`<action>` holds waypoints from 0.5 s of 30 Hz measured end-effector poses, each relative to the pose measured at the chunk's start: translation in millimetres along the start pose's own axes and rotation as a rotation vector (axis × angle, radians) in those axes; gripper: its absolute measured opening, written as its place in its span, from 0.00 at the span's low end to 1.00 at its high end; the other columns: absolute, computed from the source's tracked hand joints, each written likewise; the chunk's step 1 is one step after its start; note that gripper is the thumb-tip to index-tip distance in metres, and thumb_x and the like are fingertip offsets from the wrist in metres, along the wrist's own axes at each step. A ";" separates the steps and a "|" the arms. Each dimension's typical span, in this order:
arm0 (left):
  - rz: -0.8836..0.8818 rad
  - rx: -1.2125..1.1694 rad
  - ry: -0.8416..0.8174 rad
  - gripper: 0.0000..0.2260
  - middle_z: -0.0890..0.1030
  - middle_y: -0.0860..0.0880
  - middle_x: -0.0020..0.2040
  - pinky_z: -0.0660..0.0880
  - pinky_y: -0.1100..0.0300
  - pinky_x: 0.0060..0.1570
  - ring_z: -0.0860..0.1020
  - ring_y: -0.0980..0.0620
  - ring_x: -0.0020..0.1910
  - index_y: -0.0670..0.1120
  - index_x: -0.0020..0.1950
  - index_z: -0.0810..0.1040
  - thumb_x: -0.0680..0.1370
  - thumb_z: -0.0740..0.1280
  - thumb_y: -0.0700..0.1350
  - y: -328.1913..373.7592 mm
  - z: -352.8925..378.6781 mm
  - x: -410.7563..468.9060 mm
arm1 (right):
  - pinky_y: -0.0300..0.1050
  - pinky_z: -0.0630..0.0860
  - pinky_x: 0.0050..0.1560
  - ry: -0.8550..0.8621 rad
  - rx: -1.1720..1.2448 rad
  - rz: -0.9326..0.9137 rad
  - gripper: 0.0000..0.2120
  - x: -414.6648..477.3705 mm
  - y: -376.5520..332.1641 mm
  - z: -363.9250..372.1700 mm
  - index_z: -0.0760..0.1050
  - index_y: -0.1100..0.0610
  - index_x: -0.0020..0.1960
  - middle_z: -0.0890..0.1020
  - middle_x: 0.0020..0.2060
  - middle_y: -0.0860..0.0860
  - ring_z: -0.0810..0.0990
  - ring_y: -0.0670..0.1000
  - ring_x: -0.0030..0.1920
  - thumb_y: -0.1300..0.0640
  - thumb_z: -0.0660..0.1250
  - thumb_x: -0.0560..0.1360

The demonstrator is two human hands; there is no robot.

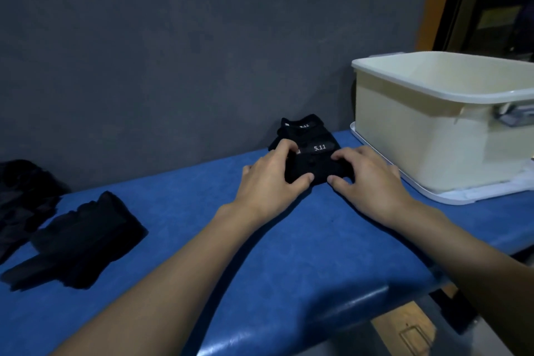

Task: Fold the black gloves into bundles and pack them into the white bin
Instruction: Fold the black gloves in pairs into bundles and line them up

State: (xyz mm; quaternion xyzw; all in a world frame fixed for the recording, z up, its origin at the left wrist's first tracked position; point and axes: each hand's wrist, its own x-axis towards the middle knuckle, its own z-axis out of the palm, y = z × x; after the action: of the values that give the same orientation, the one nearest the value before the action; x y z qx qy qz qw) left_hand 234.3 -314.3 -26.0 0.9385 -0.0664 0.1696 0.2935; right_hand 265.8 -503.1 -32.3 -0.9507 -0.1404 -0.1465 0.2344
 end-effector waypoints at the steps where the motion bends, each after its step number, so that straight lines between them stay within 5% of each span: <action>1: -0.007 0.006 -0.002 0.19 0.77 0.57 0.57 0.67 0.46 0.63 0.76 0.54 0.59 0.55 0.63 0.67 0.76 0.69 0.58 1.6 1.7 2.4 | 0.53 0.63 0.59 0.005 -0.004 0.009 0.19 1.3 0.5 0.3 0.70 0.45 0.65 0.72 0.58 0.49 0.72 0.52 0.61 0.44 0.66 0.76; 15: -0.047 0.010 -0.008 0.19 0.76 0.60 0.54 0.66 0.46 0.63 0.76 0.55 0.57 0.57 0.63 0.68 0.76 0.68 0.60 4.6 1.1 12.3 | 0.53 0.64 0.61 0.005 0.021 0.059 0.22 8.5 4.7 1.7 0.69 0.44 0.70 0.73 0.63 0.49 0.71 0.53 0.64 0.44 0.64 0.77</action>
State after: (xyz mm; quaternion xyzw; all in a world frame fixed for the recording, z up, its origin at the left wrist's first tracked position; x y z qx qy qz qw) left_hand 245.0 -319.0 -20.1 0.9418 -0.0446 0.1594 0.2926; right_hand 275.6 -504.6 -32.7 -0.9516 -0.1132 -0.1404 0.2490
